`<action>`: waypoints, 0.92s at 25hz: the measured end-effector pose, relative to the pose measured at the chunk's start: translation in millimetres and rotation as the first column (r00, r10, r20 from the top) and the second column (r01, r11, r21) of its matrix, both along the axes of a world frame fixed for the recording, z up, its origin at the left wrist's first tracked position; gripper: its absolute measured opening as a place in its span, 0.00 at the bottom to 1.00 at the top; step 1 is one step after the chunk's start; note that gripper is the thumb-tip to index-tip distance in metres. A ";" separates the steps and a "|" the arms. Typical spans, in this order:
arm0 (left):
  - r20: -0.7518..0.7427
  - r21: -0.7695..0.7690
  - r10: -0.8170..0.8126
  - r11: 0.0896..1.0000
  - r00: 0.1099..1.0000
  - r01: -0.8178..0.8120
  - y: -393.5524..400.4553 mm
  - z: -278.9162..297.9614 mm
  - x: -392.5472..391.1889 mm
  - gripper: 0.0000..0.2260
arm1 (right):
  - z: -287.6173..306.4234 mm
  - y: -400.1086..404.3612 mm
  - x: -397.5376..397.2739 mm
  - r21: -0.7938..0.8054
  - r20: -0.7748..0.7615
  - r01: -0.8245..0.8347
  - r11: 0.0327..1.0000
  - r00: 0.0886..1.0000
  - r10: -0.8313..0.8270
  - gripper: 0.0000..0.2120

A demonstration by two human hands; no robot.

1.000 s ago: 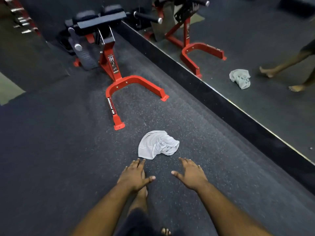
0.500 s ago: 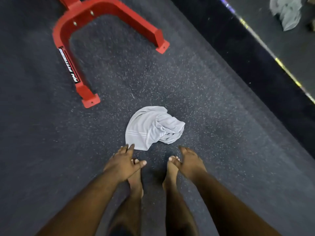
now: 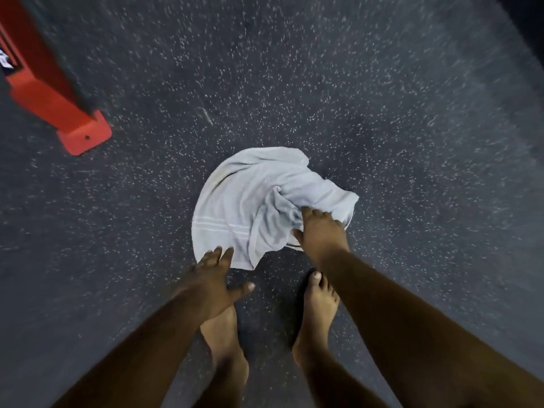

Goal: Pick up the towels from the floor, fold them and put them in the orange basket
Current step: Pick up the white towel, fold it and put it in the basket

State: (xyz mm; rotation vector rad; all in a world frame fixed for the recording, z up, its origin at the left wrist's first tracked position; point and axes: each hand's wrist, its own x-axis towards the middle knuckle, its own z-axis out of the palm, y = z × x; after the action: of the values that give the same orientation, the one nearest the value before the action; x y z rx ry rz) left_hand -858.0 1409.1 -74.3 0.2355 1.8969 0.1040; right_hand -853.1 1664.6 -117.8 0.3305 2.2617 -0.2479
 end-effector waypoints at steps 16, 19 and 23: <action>-0.063 0.016 -0.128 0.991 0.990 0.129 63.4 235.2 -72.9 0.45 | 254.6 34.1 14.1 -0.259 -0.039 0.245 0.934 0.964 -0.263 0.10; -0.173 0.082 -0.259 0.958 0.950 0.276 85.8 355.4 -96.5 0.44 | 371.2 32.9 33.7 -0.274 -0.085 0.357 0.893 0.916 -0.392 0.10; -0.272 0.132 -0.434 0.867 0.859 0.481 95.3 466.1 -99.6 0.45 | 494.0 17.8 88.5 -0.268 -0.193 0.570 0.777 0.758 -0.623 0.07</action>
State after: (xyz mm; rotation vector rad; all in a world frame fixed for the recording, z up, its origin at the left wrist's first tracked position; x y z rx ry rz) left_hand -957.6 1504.4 391.8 0.8656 2.0115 -0.0672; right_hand -764.6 1682.4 376.1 0.9749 2.3041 -0.8961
